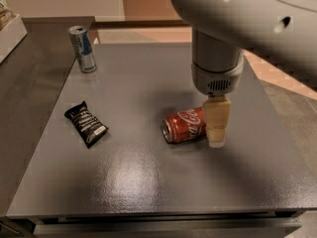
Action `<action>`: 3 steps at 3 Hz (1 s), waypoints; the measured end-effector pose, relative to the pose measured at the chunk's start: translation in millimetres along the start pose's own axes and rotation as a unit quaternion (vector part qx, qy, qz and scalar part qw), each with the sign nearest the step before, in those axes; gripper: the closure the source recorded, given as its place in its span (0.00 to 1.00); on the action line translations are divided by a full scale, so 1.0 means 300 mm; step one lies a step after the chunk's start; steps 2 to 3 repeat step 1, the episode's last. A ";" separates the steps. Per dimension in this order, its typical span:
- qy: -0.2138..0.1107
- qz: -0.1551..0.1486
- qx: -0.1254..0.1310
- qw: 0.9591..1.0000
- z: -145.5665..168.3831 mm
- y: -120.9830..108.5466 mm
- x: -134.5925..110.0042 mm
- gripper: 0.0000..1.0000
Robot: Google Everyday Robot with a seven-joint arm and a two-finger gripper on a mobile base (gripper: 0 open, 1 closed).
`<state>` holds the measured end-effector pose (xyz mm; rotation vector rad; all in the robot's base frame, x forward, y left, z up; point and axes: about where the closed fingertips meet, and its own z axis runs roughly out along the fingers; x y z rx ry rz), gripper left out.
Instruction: Knock coke can over
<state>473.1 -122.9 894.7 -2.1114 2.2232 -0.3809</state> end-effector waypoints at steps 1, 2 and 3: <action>0.000 0.000 0.000 1.000 0.000 0.000 0.000 0.00; 0.000 0.000 0.000 1.000 0.000 0.000 0.000 0.00; 0.000 0.000 0.000 1.000 0.000 0.000 0.000 0.00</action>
Offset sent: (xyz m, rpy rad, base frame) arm 0.0000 0.0000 0.0000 0.0000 0.0000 0.0000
